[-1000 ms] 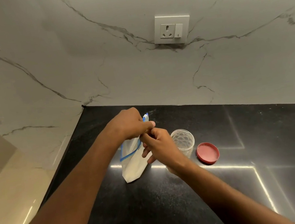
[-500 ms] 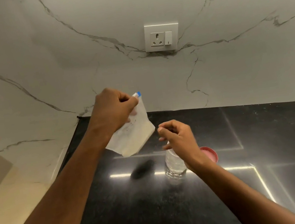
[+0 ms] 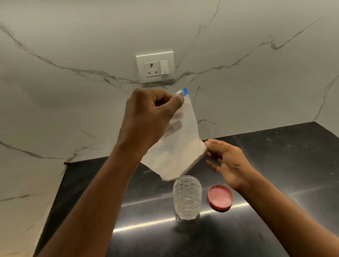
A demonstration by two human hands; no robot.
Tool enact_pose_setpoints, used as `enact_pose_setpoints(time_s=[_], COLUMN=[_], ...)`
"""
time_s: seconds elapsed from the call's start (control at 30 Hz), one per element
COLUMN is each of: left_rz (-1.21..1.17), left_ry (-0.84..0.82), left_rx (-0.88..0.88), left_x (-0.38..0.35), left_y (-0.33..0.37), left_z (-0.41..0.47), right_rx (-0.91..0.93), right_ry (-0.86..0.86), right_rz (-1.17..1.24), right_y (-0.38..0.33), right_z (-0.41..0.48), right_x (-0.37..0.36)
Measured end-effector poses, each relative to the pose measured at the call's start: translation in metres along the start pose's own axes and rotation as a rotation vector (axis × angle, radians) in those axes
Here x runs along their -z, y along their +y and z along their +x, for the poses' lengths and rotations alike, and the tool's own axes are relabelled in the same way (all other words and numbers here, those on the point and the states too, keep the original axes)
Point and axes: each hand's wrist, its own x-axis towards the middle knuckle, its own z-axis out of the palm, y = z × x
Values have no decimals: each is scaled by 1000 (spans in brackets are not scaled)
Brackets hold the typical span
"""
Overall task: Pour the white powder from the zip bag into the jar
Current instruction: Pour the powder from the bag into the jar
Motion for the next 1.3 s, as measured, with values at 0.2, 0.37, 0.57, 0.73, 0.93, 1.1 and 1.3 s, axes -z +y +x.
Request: enact_pose_setpoints(time_s=[0.2, 0.37, 0.57, 0.73, 0.93, 1.1, 1.3], left_rz=[-319, -473, -607, -605, -576, -607, -666], left_ry=[-90, -126, -179, -208, -179, -155, -162], left_rx=[49, 94, 255, 318, 348, 360, 358], left_x=[-30, -53, -67, -78, -80, -83, -88], left_y=[2, -8, -42, -66, -82, -90, -87], left_z=[-2, -6, -23, -38, -46, -48, -49], right_rx=[63, 194, 339, 390, 278, 474, 543], right_ry=[-4, 64, 149, 169, 107, 71, 37], right_rz=[147, 143, 58, 8, -96, -404, -511], right_y=[-23, -33, -48, -48, -51, -56, -61], right_z=[-5, -11, -13, -14, -18, -25, -24], right_x=[42, 70, 102, 113, 117, 112, 107])
